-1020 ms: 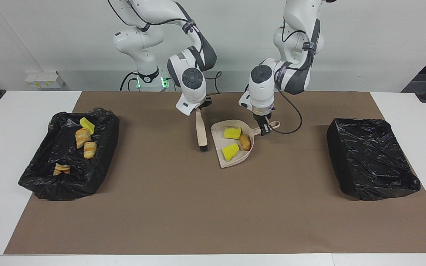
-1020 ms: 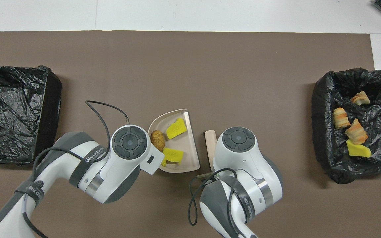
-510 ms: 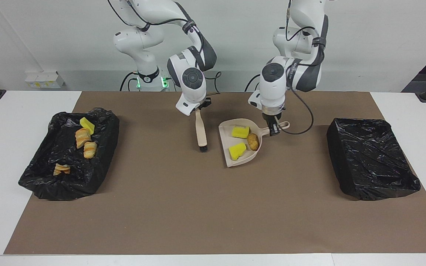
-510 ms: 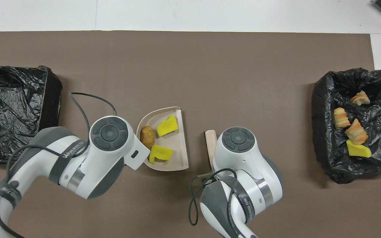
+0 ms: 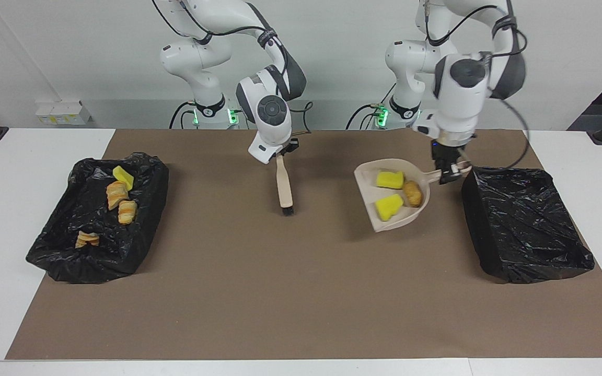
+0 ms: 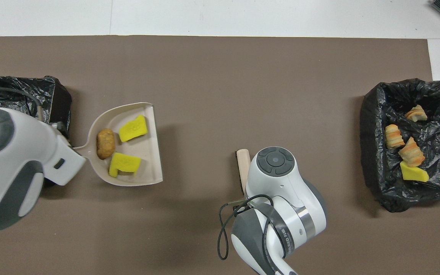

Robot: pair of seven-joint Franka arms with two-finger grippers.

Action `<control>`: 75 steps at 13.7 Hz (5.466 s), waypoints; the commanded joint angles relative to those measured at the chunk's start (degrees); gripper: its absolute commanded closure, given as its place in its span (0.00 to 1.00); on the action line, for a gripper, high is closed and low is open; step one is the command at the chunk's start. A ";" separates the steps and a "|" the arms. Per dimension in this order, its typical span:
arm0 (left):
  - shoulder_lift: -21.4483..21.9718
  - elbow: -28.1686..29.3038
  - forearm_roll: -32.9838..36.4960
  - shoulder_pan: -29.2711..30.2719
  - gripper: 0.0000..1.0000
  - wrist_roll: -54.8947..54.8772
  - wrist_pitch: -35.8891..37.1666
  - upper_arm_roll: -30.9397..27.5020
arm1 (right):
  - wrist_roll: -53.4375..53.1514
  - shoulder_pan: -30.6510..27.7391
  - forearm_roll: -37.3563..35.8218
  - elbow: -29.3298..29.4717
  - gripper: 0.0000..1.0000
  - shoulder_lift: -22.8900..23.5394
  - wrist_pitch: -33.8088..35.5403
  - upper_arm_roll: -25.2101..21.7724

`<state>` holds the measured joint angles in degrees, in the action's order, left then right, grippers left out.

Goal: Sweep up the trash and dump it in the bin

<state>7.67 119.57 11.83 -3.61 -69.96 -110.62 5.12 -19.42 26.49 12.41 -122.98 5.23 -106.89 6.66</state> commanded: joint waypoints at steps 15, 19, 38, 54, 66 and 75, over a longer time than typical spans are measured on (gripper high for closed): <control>-3.19 -15.95 6.24 34.64 1.00 -29.35 -6.96 -6.00 | -16.79 14.55 6.48 1.78 0.86 4.44 -9.30 0.73; -5.03 -15.95 13.31 33.85 1.00 -27.43 -8.38 -6.00 | -16.88 15.08 4.99 3.35 0.00 4.53 -7.47 0.73; -3.54 -10.07 31.13 25.34 1.00 -13.92 -2.51 -5.83 | 20.39 -22.43 -18.03 33.42 0.00 2.24 16.10 -0.33; -3.28 -13.92 50.75 16.27 1.00 -1.93 12.62 -5.39 | 18.89 -32.99 -12.94 32.19 0.00 -4.70 19.00 -1.29; -3.10 -17.09 57.78 8.36 1.00 -0.79 23.43 -5.30 | 18.89 -32.38 -12.06 32.01 0.00 -4.79 18.65 -1.12; -3.10 -21.21 47.71 5.98 1.00 -0.09 24.93 -4.86 | 18.89 -32.38 -12.06 32.01 0.00 -4.79 18.73 -1.12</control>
<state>4.67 100.95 64.81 3.23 -70.74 -86.71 0.79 0.10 -5.60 -0.62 -89.92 1.22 -86.95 5.39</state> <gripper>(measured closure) 0.678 0.000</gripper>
